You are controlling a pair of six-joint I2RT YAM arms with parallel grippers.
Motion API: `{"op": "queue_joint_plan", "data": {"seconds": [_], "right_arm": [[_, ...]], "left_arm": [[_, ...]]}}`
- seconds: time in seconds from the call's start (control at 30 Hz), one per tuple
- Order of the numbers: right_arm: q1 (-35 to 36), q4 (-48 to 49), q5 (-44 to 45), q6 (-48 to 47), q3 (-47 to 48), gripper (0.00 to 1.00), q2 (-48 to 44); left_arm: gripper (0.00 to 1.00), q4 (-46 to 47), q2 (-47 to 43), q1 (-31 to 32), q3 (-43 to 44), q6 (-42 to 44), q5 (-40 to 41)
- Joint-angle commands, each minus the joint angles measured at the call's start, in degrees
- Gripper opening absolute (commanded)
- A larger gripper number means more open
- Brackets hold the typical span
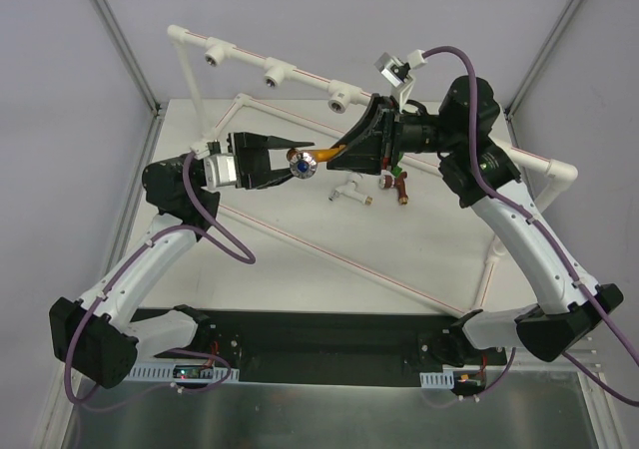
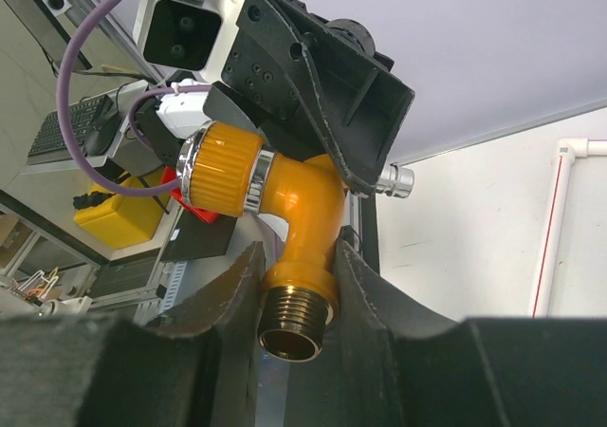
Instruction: Install the water faucets
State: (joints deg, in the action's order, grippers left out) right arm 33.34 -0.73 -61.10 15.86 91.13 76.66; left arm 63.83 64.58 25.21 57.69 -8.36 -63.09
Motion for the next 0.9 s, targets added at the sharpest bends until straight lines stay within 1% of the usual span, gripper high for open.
{"op": "queue_joint_plan", "data": {"seconds": [0.0,0.1,0.13,0.17,0.2,0.23,0.27,0.33,0.37,0.4,0.43,0.47,0.5,0.53,0.57,0.6,0.63,0.67,0.73,0.77,0.8,0.83,0.87], "right_arm": [[-0.21,4.51,-1.83,1.63,0.8,0.02,0.33],[-0.21,4.69,-2.18,2.16,0.98,0.02,0.86],[-0.12,4.69,-2.27,2.25,0.98,0.02,1.03],[-0.12,4.69,-2.27,2.34,0.98,0.02,1.03],[-0.29,4.6,-2.18,2.34,0.98,0.02,1.03],[-0.21,4.6,-2.09,2.25,0.98,0.03,1.03],[-0.38,4.6,-2.01,2.16,0.8,0.07,0.95],[-0.73,4.51,-1.39,1.55,0.63,0.12,0.68],[-1.26,4.42,-1.13,1.28,0.28,0.2,0.33],[-1.61,4.42,-0.78,0.93,-0.07,0.26,0.15],[-2.05,4.42,0.1,0.58,-0.34,0.33,-0.46],[-2.84,4.42,0.54,0.32,-0.52,0.44,-0.81],[-3.11,4.34,0.89,-0.12,-1.13,0.49,-1.25],[-3.63,4.34,1.68,-1.08,-1.22,0.55,-2.04],[-4.33,3.99,2.21,-1.79,-1.57,0.64,-2.48],[-4.77,3.46,2.65,-2.66,-1.83,0.68,-3.01],[-5.3,2.85,3.78,-5.11,-2.1,0.71,-3.97],[-6.35,1.01,4.58,-6.53,-2.01,0.76,-4.5],[-7.5,-2.24,7.73,-10.04,-1.66,0.79,-6.16],[-8.46,-6.17,9.14,-14.15,-1.22,0.81,-6.7],[-8.82,-8.82,12.55,-17.41,-0.44,0.83,-7.49],[-9.08,-11.89,14.93,-20.31,1.48,0.84,-7.84],[-9.26,-18.54,17.74,-26.87,2.9,0.87,-8.02]], "left_arm": [[0.33,5.33,0.02,0.71,2.25,-1.92,-2.12],[0.28,6.82,0.2,0.89,2.25,-3.06,-2.12],[0.24,7.27,0.29,0.89,2.25,-3.5,-2.21],[0.16,7.53,0.37,0.89,2.25,-3.77,-1.95],[0.11,7.88,0.29,0.89,2.25,-4.29,-1.78],[0.07,7.89,0.29,0.89,2.08,-4.47,-1.43],[0.0,7.89,0.2,0.89,1.9,-4.56,-0.73],[0.0,6.67,-0.24,0.89,0.76,-4.47,2.7],[0.0,5.52,-0.5,0.89,0.32,-3.6,4.01],[0.0,4.21,-1.11,0.89,0.06,-3.33,6.9],[0.0,0.97,-1.38,0.89,-0.38,-3.33,8.32],[0.0,-0.45,-1.73,0.89,-0.65,-3.33,10.25],[0.0,-2.2,-2.6,0.8,-0.91,-3.42,11.83],[0.0,-3.87,-3.05,0.8,-1.35,-3.42,15.42],[0.0,-7.63,-3.49,0.8,-1.44,-3.5,17.37],[0.0,-9.5,-4.54,0.8,-1.62,-3.59,19.04],[0.0,-11.17,-5.16,0.72,-1.88,-3.59,22.8],[0.0,-14.58,-5.68,0.54,-2.14,-3.68,24.49],[0.0,-18.28,-7.27,0.1,-2.23,-5.17,28.36],[0.0,-20.13,-7.71,-0.68,-2.15,-5.78,31.59],[0.0,-24.33,-8.49,-1.21,-1.88,-8.05,33.1],[0.0,-26.28,-8.94,-1.91,-1.45,-9.64,34.42],[0.0,-28.04,-9.2,-4.27,-1.18,-11.4,35.83]]}}
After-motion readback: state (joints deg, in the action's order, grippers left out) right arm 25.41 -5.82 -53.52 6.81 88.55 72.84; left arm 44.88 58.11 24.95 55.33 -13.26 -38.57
